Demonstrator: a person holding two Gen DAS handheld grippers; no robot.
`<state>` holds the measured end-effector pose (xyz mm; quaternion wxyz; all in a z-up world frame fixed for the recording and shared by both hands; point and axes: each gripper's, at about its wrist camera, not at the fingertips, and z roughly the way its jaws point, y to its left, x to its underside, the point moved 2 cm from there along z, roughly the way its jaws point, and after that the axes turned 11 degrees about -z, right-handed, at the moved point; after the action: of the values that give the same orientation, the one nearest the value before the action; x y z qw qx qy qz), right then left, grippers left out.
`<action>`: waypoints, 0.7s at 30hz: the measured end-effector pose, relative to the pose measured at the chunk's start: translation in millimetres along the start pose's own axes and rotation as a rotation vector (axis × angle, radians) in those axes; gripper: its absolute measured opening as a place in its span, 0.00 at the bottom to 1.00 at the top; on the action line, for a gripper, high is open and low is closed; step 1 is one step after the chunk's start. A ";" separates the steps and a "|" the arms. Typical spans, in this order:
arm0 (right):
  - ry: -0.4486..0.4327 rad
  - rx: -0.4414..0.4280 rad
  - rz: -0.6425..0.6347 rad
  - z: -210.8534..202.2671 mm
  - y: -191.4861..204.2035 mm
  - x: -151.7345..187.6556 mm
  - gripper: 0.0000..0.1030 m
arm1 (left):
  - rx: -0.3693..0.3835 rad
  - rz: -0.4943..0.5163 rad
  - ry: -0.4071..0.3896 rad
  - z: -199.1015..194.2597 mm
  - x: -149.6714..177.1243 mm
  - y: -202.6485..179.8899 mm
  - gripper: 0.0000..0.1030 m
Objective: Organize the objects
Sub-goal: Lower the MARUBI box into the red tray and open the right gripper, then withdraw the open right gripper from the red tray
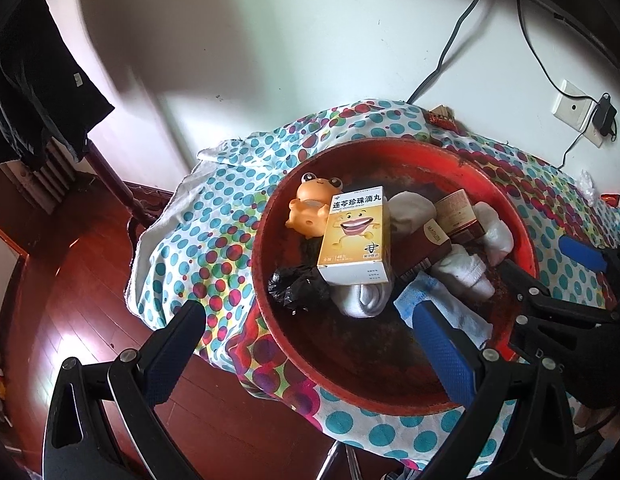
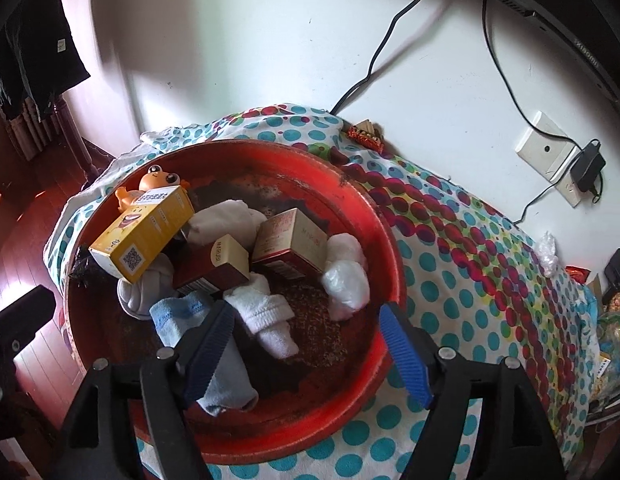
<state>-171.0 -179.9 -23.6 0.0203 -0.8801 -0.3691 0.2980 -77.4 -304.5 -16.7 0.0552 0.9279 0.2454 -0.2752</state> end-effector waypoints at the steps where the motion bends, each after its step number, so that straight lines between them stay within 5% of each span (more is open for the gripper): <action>1: 0.002 0.006 0.001 -3.4 -0.8 1.5 0.76 | 0.004 0.001 0.002 0.2 0.5 -1.5 1.00; 21: 0.072 -0.020 -0.021 -29.5 2.3 31.3 0.76 | 0.057 0.051 0.008 0.1 9.0 -24.2 1.00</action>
<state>-136.4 -155.4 -15.9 0.0278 -0.8864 -0.3804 0.2623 -82.7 -279.6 -20.8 0.0345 0.9362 0.2141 -0.2768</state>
